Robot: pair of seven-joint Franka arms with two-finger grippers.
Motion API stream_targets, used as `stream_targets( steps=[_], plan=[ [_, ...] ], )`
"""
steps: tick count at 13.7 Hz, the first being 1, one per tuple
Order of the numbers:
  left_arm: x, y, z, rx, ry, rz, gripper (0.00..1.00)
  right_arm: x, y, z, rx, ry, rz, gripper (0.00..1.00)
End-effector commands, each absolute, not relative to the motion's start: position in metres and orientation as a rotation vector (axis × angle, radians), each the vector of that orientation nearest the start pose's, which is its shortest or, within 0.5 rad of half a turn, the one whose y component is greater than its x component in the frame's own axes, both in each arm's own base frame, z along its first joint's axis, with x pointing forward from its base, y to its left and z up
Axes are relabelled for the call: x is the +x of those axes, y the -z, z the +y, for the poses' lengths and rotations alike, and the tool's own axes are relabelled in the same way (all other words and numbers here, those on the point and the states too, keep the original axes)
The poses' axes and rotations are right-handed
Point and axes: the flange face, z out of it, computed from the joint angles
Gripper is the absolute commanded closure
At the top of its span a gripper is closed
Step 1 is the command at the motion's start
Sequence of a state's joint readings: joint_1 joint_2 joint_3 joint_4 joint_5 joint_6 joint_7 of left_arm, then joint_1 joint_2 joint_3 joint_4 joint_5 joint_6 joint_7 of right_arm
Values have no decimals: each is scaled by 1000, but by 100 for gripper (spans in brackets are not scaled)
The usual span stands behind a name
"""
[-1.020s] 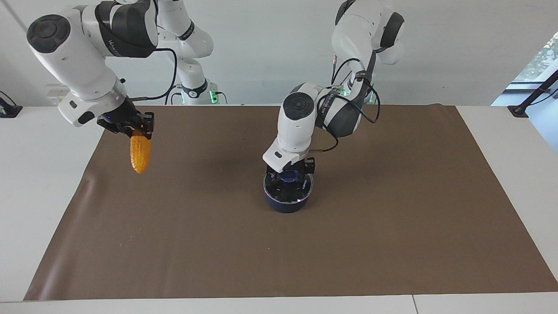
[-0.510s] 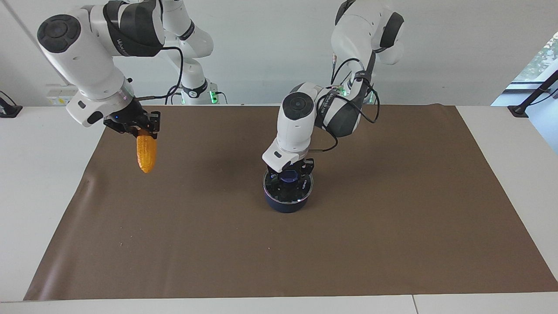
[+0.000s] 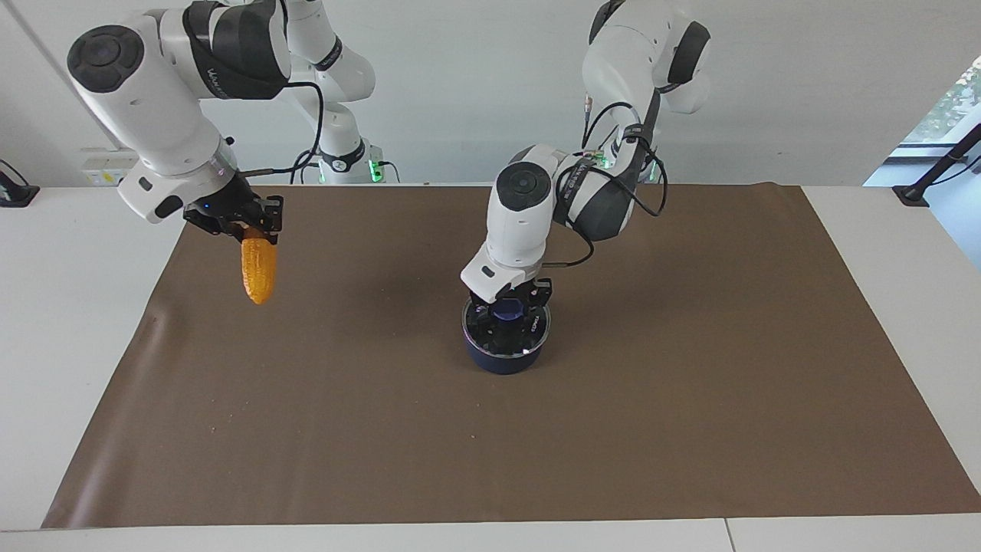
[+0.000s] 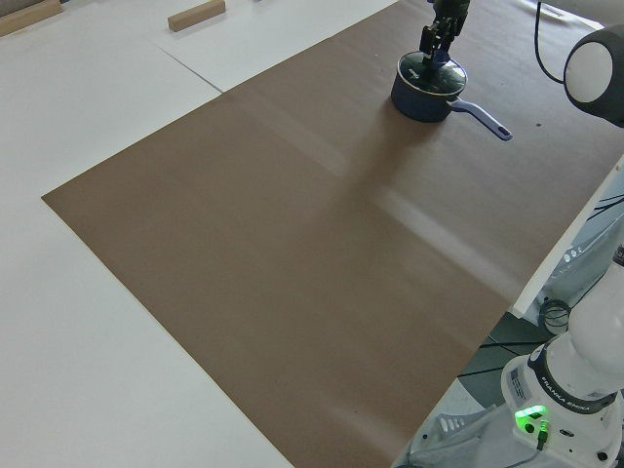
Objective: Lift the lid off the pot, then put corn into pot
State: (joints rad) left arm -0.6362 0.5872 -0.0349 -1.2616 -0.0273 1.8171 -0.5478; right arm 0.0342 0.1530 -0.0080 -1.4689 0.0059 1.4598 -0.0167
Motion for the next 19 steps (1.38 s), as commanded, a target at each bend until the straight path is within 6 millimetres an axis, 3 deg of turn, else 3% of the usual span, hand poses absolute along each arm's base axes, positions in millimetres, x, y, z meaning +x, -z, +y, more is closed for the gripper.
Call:
stream_targets(
  steps=[1, 2, 4, 6, 8, 11, 12, 14, 15, 16, 19],
  plan=[
    [558, -466, -436, -3181, -73, 158, 100, 588, -574, 23, -3111, -234, -115, 100],
    [557, -479, -430, -3201, -84, 139, 100, 587, -574, 23, -3111, -234, -117, 100],
    [556, -512, -408, -3222, -94, 102, 100, 592, -568, 47, -3111, -168, -178, 100],
    [566, -540, -365, -3227, -121, 16, 100, 593, -557, 122, -3106, -73, -309, 100],
    [581, -573, -305, -3235, -80, -81, 100, 599, -532, 198, -3105, 1, -155, 100],
    [612, -579, -185, -3218, -143, -137, 100, 601, -492, 275, -3028, 58, -79, 100],
    [617, -575, -158, -3216, -161, -113, 100, 597, -476, 302, -3027, 50, -71, 100],
    [622, -565, -95, -3219, -184, -121, 100, 595, -422, 357, -3015, 82, -25, 100],
    [621, -560, -75, -3217, -201, -154, 100, 592, -398, 376, -3010, 84, -6, 100],
    [620, -556, -57, -3207, -209, -160, 100, 592, -381, 382, -3006, 90, 10, 100],
    [617, -540, -7, -3178, -192, -66, 100, 583, -356, 383, -3036, 21, 7, 100]
  ],
)
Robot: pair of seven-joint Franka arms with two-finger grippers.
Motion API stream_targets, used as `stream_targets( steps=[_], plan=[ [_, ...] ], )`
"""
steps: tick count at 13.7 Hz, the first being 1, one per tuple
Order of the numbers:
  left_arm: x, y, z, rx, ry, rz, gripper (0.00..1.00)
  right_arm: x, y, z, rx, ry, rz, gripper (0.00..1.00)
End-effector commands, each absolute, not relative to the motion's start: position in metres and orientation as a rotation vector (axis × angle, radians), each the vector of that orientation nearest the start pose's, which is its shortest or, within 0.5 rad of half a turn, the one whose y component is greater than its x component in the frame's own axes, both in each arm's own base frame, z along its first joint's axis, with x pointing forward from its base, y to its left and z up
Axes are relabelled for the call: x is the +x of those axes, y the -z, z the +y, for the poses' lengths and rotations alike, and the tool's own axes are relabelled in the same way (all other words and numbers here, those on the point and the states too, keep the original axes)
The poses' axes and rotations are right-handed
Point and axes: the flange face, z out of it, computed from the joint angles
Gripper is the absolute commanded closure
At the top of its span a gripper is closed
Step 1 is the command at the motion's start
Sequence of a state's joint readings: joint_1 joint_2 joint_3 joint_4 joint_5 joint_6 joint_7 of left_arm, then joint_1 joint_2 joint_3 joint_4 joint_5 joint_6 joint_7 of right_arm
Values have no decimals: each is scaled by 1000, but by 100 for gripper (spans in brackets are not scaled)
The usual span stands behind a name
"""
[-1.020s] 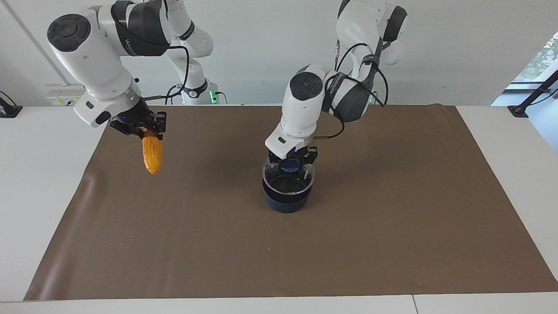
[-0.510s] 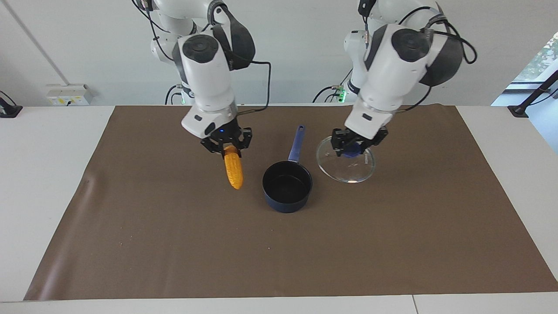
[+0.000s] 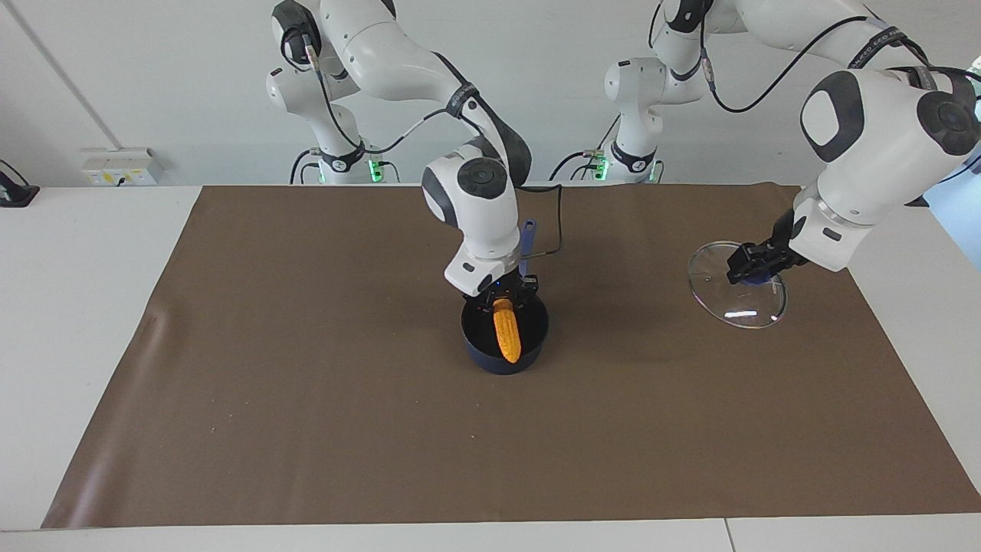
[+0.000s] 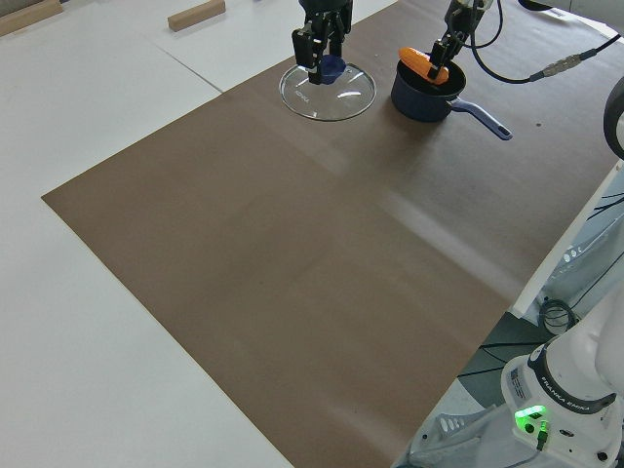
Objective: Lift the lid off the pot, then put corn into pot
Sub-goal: 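Lower the corn into the pot and open the right gripper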
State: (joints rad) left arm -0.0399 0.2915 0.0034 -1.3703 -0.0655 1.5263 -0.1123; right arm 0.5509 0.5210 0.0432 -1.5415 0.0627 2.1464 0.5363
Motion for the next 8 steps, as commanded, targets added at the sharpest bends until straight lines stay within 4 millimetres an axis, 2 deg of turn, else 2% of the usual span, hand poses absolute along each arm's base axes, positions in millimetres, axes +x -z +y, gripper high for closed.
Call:
stream_targets(
  steps=[1, 2, 4, 5, 6, 8],
  plan=[
    [614, -530, 5, -3179, -183, -61, 100, 582, -349, 380, -3040, 13, 12, 82],
    [611, -516, 10, -3176, -175, -65, 100, 580, -348, 380, -3041, 11, 10, 69],
    [606, -490, 23, -3157, -138, -87, 100, 586, -352, 373, -3039, 3, 33, 60],
    [605, -475, 31, -3156, -145, -101, 100, 585, -355, 374, -3039, 4, 31, 10],
    [604, -460, 39, -3158, -132, -79, 100, 583, -361, 377, -3045, 5, 15, 0],
    [599, -432, 46, -3158, -110, -92, 100, 586, -378, 378, -3050, -15, 13, 0]
  ],
)
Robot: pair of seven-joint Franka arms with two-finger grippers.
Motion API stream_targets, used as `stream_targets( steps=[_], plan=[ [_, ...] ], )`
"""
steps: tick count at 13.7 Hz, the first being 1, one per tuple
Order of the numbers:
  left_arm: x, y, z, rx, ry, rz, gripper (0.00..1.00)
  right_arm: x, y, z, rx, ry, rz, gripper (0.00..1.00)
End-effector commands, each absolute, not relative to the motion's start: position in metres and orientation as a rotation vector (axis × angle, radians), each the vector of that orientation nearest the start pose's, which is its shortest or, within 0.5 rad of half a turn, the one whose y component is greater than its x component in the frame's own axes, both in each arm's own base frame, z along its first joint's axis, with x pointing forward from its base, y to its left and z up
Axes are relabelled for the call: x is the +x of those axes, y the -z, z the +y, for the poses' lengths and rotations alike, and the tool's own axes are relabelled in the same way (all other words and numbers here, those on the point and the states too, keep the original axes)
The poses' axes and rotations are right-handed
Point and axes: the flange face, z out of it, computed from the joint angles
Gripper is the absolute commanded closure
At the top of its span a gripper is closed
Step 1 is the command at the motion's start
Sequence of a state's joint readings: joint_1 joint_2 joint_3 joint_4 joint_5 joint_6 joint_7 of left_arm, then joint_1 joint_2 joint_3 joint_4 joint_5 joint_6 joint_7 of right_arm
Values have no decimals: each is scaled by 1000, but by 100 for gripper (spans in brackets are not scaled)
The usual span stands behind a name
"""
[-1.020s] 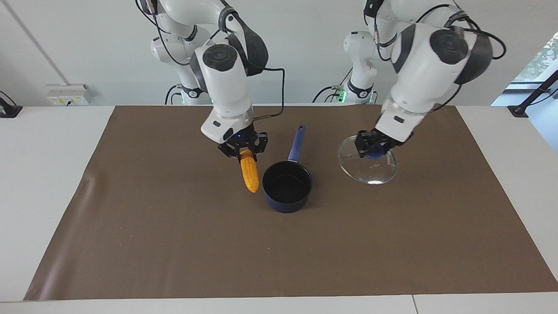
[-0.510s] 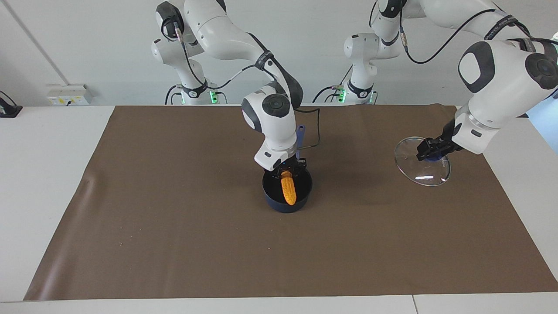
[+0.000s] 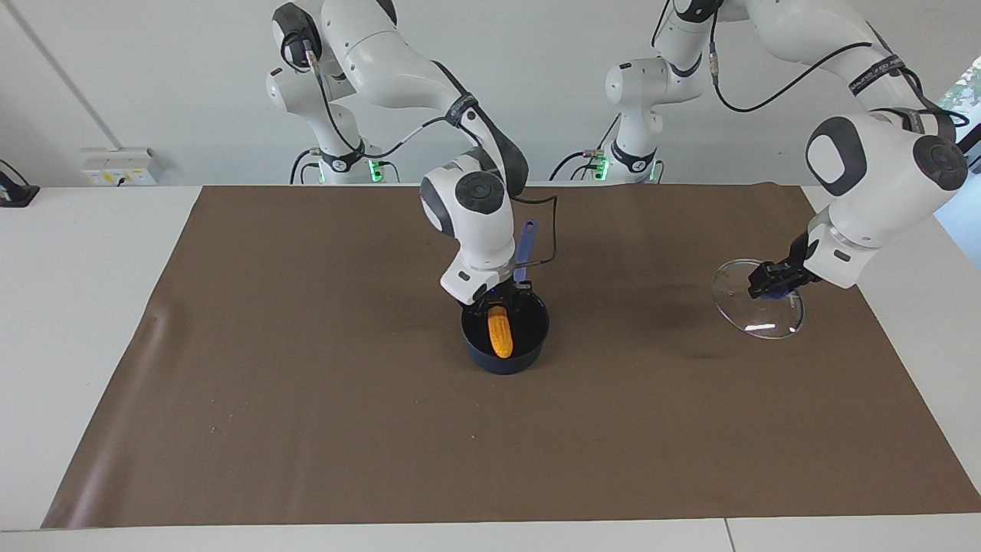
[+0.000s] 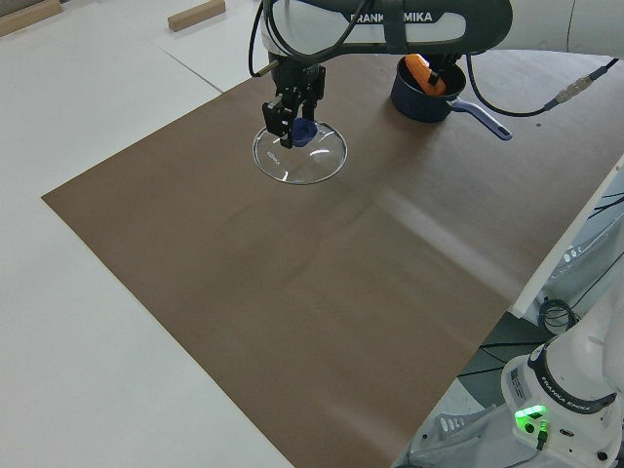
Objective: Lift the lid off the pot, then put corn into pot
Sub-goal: 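Lower the corn into the pot and open the right gripper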
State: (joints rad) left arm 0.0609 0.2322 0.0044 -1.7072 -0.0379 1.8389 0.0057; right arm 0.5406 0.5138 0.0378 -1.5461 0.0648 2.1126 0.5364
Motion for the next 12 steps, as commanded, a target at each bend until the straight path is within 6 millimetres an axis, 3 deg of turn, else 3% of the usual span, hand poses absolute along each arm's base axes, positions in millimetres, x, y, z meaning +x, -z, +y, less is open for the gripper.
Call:
stream_targets(
  steps=[1, 3, 4, 5, 8, 10, 12],
  plan=[
    [597, -421, 52, -3158, -93, -108, 100, 588, -382, 374, -3053, -20, 20, 0],
    [594, -408, 58, -3157, -71, -121, 100, 590, -399, 364, -3058, -3, 25, 0],
    [594, -401, 59, -3157, -71, -122, 100, 599, -410, 346, -3070, 13, 43, 0],
    [595, -392, 60, -3157, -66, -120, 100, 614, -431, 314, -3095, 54, 65, 0],
    [592, -370, 60, -3158, -22, 16, 100, 617, -502, 229, -3177, 68, -62, 0],
    [594, -364, 64, -3157, -18, 99, 100, 609, -557, 173, -3189, 27, -65, 0],
    [593, -362, 69, -3158, -23, 101, 100, 589, -600, 121, -3193, 14, -56, 0]
  ],
)
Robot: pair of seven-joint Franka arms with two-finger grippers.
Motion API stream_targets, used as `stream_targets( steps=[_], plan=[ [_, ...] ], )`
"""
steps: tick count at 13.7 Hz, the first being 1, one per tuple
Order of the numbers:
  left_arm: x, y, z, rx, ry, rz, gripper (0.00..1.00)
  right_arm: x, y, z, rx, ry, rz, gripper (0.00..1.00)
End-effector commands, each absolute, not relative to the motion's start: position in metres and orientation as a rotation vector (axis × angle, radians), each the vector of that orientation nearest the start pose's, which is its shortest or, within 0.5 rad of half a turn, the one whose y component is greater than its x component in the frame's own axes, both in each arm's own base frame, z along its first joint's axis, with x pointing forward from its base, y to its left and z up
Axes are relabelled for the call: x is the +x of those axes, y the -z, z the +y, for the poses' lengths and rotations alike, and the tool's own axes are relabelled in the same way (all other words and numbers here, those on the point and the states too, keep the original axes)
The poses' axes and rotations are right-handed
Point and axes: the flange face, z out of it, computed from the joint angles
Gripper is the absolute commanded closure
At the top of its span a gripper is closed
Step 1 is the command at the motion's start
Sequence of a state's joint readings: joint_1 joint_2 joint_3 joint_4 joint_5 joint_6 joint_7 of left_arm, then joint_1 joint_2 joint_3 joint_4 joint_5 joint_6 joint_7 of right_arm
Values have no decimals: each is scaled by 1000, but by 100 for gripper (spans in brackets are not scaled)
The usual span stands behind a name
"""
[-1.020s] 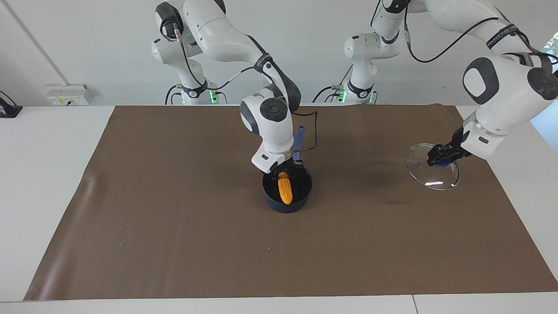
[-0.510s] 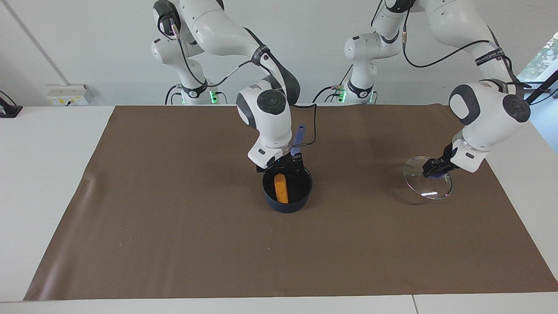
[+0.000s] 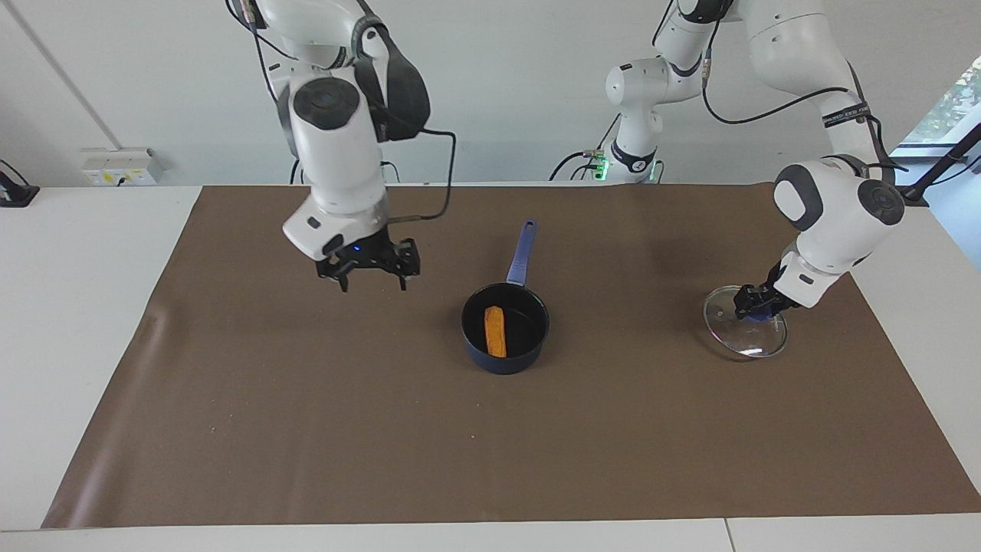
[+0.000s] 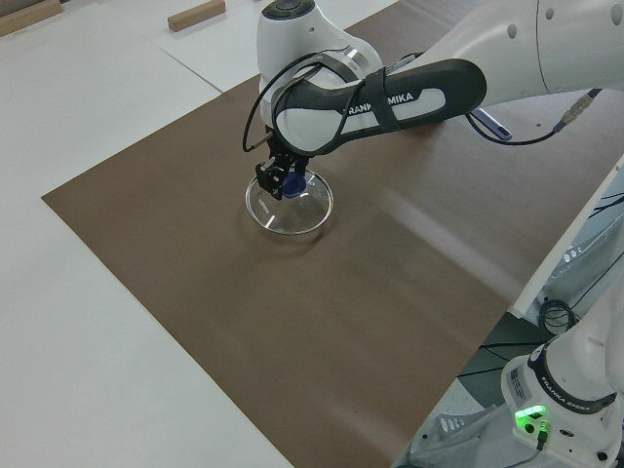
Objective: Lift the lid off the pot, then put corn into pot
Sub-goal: 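Withdraw the right gripper while the left gripper lowers the lid onto the table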
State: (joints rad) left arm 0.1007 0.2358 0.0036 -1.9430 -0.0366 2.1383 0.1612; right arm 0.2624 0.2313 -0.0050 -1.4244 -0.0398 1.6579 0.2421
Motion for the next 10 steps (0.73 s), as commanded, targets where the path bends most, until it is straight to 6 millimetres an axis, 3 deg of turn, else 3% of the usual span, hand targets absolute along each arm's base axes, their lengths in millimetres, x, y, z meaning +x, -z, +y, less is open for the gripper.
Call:
stream_targets(
  steps=[1, 4, 6, 8, 10],
  plan=[
    [594, -359, 70, -3157, -25, 113, 100, 580, -611, 100, -3194, -4, -90, 0],
    [594, -353, 80, -3153, -12, 185, 100, 562, -612, 52, -3191, -84, -80, 0],
    [594, -349, 80, -3152, -7, 185, 100, 533, -609, 37, -3197, -69, -166, 0],
    [592, -343, 78, -3153, -19, 192, 100, 534, -607, 7, -3202, -13, -171, 0],
    [593, -332, 75, -3154, -36, 213, 100, 546, -599, -2, -3202, -40, -143, 0]
  ],
)
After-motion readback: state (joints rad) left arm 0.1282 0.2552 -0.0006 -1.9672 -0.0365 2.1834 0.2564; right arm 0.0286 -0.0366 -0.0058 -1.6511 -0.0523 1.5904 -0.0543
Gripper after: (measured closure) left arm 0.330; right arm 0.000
